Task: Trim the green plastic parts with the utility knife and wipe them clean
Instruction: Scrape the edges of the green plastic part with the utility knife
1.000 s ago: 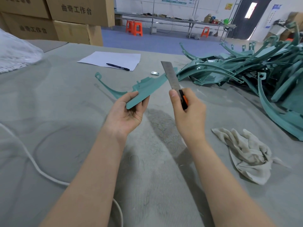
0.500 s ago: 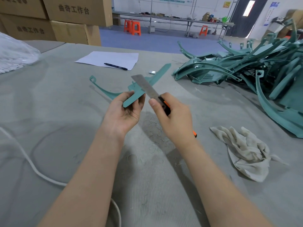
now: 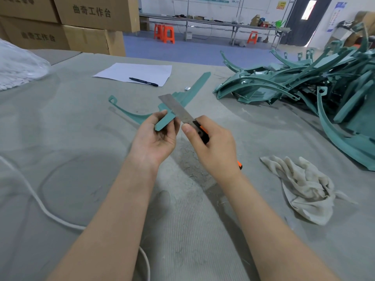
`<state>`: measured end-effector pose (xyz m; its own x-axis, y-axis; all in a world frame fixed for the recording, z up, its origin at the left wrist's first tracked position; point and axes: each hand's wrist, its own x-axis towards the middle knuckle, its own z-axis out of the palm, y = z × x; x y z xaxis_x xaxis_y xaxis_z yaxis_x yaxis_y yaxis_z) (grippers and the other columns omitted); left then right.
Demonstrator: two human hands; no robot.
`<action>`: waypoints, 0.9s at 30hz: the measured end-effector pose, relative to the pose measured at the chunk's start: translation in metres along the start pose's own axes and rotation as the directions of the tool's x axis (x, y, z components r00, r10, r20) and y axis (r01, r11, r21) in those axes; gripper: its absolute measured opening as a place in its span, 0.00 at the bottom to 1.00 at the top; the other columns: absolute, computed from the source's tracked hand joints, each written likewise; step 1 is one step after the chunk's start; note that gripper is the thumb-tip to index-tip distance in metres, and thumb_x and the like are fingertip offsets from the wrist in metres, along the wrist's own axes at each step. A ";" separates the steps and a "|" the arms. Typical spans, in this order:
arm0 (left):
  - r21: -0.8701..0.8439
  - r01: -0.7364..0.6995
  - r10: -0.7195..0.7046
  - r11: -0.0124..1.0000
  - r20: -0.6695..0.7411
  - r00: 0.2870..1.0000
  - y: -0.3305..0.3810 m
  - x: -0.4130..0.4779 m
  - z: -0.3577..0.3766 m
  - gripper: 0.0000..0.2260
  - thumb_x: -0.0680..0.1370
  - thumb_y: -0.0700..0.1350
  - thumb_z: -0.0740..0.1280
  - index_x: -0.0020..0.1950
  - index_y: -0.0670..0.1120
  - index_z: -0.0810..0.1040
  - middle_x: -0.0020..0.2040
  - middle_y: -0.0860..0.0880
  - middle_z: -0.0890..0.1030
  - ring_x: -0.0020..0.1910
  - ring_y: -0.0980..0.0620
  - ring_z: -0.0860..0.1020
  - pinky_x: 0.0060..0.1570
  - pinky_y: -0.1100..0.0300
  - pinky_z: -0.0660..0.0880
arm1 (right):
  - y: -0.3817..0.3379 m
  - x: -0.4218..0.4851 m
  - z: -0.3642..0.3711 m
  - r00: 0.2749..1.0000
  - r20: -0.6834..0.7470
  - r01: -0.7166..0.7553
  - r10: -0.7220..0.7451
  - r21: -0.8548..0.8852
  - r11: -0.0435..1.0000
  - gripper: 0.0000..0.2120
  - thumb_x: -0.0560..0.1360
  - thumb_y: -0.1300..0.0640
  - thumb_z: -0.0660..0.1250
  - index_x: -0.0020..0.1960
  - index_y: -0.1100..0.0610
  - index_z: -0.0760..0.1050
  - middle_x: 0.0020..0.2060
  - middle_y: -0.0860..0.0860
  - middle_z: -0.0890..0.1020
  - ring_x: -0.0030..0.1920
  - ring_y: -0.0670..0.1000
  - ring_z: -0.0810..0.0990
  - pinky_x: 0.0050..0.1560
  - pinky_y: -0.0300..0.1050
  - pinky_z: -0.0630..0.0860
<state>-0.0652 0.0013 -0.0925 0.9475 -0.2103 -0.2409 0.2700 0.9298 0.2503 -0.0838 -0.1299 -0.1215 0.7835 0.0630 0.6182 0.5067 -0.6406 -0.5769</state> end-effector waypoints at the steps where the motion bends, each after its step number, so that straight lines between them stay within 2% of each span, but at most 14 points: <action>1: 0.004 -0.023 0.023 1.000 0.020 1.000 -0.001 -0.001 0.001 0.06 0.74 0.33 0.61 0.46 0.35 0.77 0.42 0.41 0.80 0.43 0.49 0.79 0.29 0.63 0.79 | -0.003 -0.002 0.002 0.999 0.035 0.030 -0.029 -0.008 1.000 0.12 0.77 0.45 0.65 0.41 0.52 0.72 0.27 0.43 0.68 0.31 0.47 0.68 0.33 0.45 0.65; 3: -0.019 -0.040 0.041 0.999 0.069 0.997 -0.004 -0.005 0.003 0.06 0.68 0.31 0.62 0.38 0.33 0.79 0.40 0.40 0.81 0.44 0.45 0.79 0.29 0.58 0.80 | -0.009 -0.006 0.007 0.990 0.104 0.095 -0.093 -0.021 0.995 0.11 0.77 0.45 0.65 0.42 0.52 0.74 0.30 0.42 0.69 0.33 0.46 0.69 0.34 0.45 0.65; 6: -0.060 -0.056 0.059 0.997 0.051 0.997 -0.002 -0.005 0.001 0.16 0.77 0.31 0.60 0.30 0.33 0.79 0.41 0.39 0.80 0.47 0.42 0.79 0.26 0.58 0.78 | -0.013 -0.007 0.012 0.983 0.128 0.130 -0.128 -0.002 0.992 0.12 0.77 0.46 0.65 0.43 0.54 0.75 0.33 0.42 0.71 0.34 0.47 0.72 0.35 0.47 0.69; 8: -0.062 -0.071 0.073 0.996 0.027 0.997 -0.001 -0.003 0.000 0.15 0.79 0.32 0.60 0.34 0.34 0.79 0.43 0.39 0.81 0.47 0.43 0.80 0.28 0.57 0.80 | -0.012 -0.007 0.011 0.983 0.124 0.134 -0.133 0.000 0.991 0.12 0.77 0.46 0.65 0.43 0.54 0.75 0.33 0.41 0.71 0.34 0.46 0.70 0.35 0.46 0.68; 11: -0.026 -0.090 0.091 0.996 0.037 0.995 -0.001 0.000 0.000 0.08 0.79 0.34 0.60 0.44 0.37 0.78 0.41 0.42 0.82 0.45 0.46 0.80 0.39 0.57 0.82 | -0.011 -0.007 0.009 0.989 0.096 0.113 -0.112 -0.007 0.994 0.12 0.77 0.45 0.65 0.43 0.53 0.75 0.29 0.40 0.68 0.33 0.45 0.68 0.34 0.44 0.64; 13: -0.006 -0.081 0.082 0.997 0.011 0.997 -0.001 0.002 -0.001 0.08 0.79 0.35 0.61 0.44 0.37 0.78 0.39 0.43 0.82 0.42 0.48 0.80 0.41 0.60 0.80 | -0.010 -0.006 0.009 0.996 0.044 0.081 -0.081 -0.010 0.997 0.13 0.77 0.45 0.65 0.42 0.54 0.74 0.28 0.40 0.67 0.33 0.44 0.67 0.34 0.44 0.63; 14: -0.005 -0.081 0.081 0.997 -0.006 0.997 0.000 0.003 -0.001 0.08 0.78 0.35 0.61 0.43 0.37 0.78 0.39 0.44 0.81 0.42 0.49 0.79 0.42 0.62 0.79 | -0.010 -0.005 0.008 0.998 0.017 0.066 -0.065 -0.007 0.998 0.13 0.77 0.45 0.65 0.42 0.54 0.74 0.28 0.40 0.67 0.32 0.45 0.67 0.34 0.44 0.63; 16: -0.004 -0.088 0.087 0.996 -0.023 0.996 0.000 0.006 -0.001 0.08 0.78 0.34 0.60 0.42 0.37 0.77 0.40 0.45 0.78 0.43 0.51 0.76 0.35 0.66 0.77 | -0.009 -0.004 0.007 0.999 -0.013 0.041 -0.041 -0.009 0.999 0.14 0.77 0.44 0.64 0.42 0.55 0.74 0.28 0.42 0.68 0.33 0.47 0.69 0.34 0.45 0.64; 19: 0.016 -0.102 0.102 0.995 -0.028 0.994 0.000 0.008 -0.001 0.09 0.78 0.35 0.59 0.41 0.37 0.76 0.39 0.45 0.77 0.42 0.51 0.75 0.29 0.67 0.75 | -0.011 -0.004 0.007 0.999 -0.022 0.041 -0.041 -0.024 0.999 0.15 0.77 0.44 0.64 0.43 0.56 0.75 0.30 0.43 0.70 0.33 0.49 0.71 0.34 0.46 0.66; 24: 0.036 -0.102 0.104 0.994 -0.039 0.994 -0.002 0.006 -0.001 0.08 0.78 0.36 0.60 0.41 0.38 0.76 0.39 0.45 0.77 0.39 0.51 0.75 0.36 0.65 0.73 | -0.010 -0.005 0.008 0.999 -0.019 0.049 -0.050 -0.030 0.998 0.15 0.77 0.44 0.63 0.42 0.55 0.75 0.29 0.42 0.68 0.32 0.48 0.70 0.33 0.45 0.65; 27: 0.051 -0.106 0.109 0.993 -0.056 0.992 -0.003 0.005 -0.001 0.10 0.79 0.37 0.60 0.40 0.38 0.77 0.37 0.44 0.80 0.38 0.51 0.78 0.37 0.66 0.76 | -0.010 -0.004 0.008 0.998 -0.010 0.058 -0.059 -0.037 0.998 0.16 0.77 0.43 0.63 0.42 0.56 0.75 0.28 0.42 0.68 0.32 0.47 0.69 0.33 0.45 0.65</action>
<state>-0.0615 -0.0022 -0.0952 0.9601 -0.0907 -0.2645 0.1765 0.9302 0.3219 -0.0892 -0.1182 -0.1226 0.7487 0.0929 0.6563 0.5379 -0.6637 -0.5198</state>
